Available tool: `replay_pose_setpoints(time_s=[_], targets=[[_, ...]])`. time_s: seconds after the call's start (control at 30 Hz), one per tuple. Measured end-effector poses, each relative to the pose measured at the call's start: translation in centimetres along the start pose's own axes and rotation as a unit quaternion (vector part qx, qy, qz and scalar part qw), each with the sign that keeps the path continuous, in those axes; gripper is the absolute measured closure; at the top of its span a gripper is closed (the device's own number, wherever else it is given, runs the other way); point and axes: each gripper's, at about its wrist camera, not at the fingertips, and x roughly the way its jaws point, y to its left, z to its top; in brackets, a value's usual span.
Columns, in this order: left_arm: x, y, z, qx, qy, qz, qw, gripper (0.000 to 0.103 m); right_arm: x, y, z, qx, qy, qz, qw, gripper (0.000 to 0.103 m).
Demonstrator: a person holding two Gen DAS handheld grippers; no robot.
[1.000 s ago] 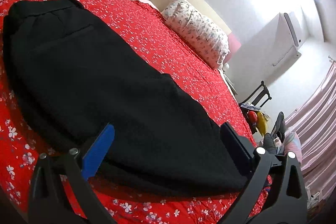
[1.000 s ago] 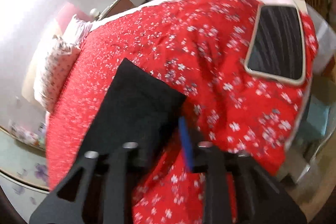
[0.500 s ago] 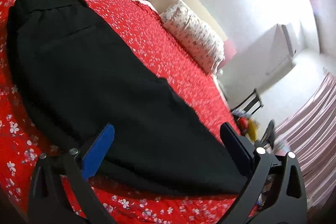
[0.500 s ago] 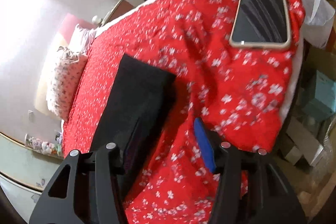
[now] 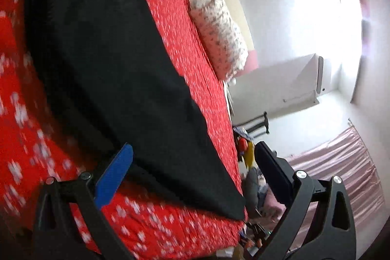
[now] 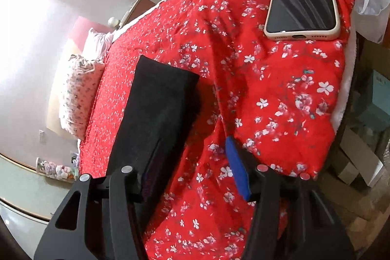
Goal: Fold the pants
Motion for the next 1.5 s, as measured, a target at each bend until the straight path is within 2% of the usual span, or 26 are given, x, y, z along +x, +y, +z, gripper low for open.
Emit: replay_pose_setpoints(time_s=[0.17, 0.27, 0.4, 0.47, 0.53, 0.57, 0.63, 0.7, 0.73, 1.0, 1.1, 1.17, 1.2, 1.23, 1.3, 1.33, 1.4, 1.43, 1.5], targets=[[1.9, 0.4, -0.9, -0.022, 0.036, 0.022, 0.9989, 0.004, 0.0, 0.3, 0.0, -0.001, -0.002, -0.002, 1.000, 0.047], [2.5, 0.6, -0.3, -0.033, 0.032, 0.022, 0.9987, 0.004, -0.1, 0.5, -0.1, -0.009, -0.001, -0.005, 1.000, 0.047], [2.6, 1.5, 0.6, -0.075, 0.020, 0.006, 0.9970, 0.004, -0.2, 0.5, -0.2, -0.008, -0.001, 0.001, 1.000, 0.047], [2.4, 1.7, 0.8, -0.083, 0.011, 0.004, 0.9964, 0.011, -0.1, 0.5, -0.3, -0.010, -0.001, 0.001, 1.000, 0.047], [2.1, 1.7, 0.9, -0.077, 0.000, 0.014, 0.9969, 0.035, -0.1, 0.5, -0.3, -0.010, -0.001, 0.002, 1.000, 0.047], [2.0, 1.9, 1.0, -0.076, -0.005, 0.023, 0.9969, 0.043, -0.1, 0.4, -0.4, -0.010, -0.002, 0.002, 1.000, 0.047], [2.1, 2.3, 1.2, -0.075, -0.007, 0.042, 0.9963, 0.073, 0.0, 0.4, -0.4, -0.010, -0.003, 0.003, 1.000, 0.047], [2.1, 2.7, 1.3, -0.071, -0.007, 0.067, 0.9952, 0.091, -0.1, 0.4, -0.5, -0.011, -0.004, 0.003, 1.000, 0.046], [2.0, 2.8, 1.3, -0.068, -0.009, 0.068, 0.9953, 0.094, -0.1, 0.4, -0.6, -0.012, -0.005, 0.002, 1.000, 0.046], [0.0, 2.5, -0.8, -0.026, -0.039, 0.111, 0.9926, 0.097, -0.5, 0.2, -1.1, -0.009, -0.002, 0.013, 1.000, 0.046], [0.8, 2.9, -0.7, -0.007, -0.031, 0.132, 0.9908, 0.095, -0.6, -0.2, -1.1, -0.003, -0.001, 0.019, 1.000, 0.046], [0.7, 2.0, -0.5, 0.014, -0.028, 0.137, 0.9901, 0.090, -0.6, -0.3, -1.2, -0.003, -0.002, 0.019, 1.000, 0.045], [0.2, 1.3, -0.5, 0.027, -0.036, 0.139, 0.9893, 0.082, -0.7, -0.4, -1.1, -0.005, -0.002, 0.021, 1.000, 0.044], [-0.5, 0.7, -0.6, 0.038, -0.049, 0.143, 0.9878, 0.068, -0.7, -0.3, -1.1, -0.007, -0.001, 0.022, 1.000, 0.044], [-2.4, -0.5, -0.5, 0.063, -0.081, 0.145, 0.9840, 0.046, -0.9, -0.3, -1.0, -0.007, 0.001, 0.025, 1.000, 0.043], [-3.7, -1.0, -0.2, 0.075, -0.100, 0.147, 0.9811, 0.038, -1.0, -0.4, -1.0, -0.005, 0.002, 0.028, 1.000, 0.043], [-5.8, -1.1, 1.1, 0.081, -0.131, 0.156, 0.9757, 0.037, -1.2, -0.5, -0.8, -0.001, 0.003, 0.032, 0.999, 0.043], [-6.7, -0.7, 2.4, 0.068, -0.142, 0.159, 0.9746, 0.039, -1.3, -0.6, -0.7, -0.001, 0.003, 0.032, 0.999, 0.043], [-8.4, 0.6, 4.7, 0.027, -0.149, 0.139, 0.9786, 0.046, -1.4, -0.9, -0.6, 0.000, 0.003, 0.033, 0.999, 0.043]])
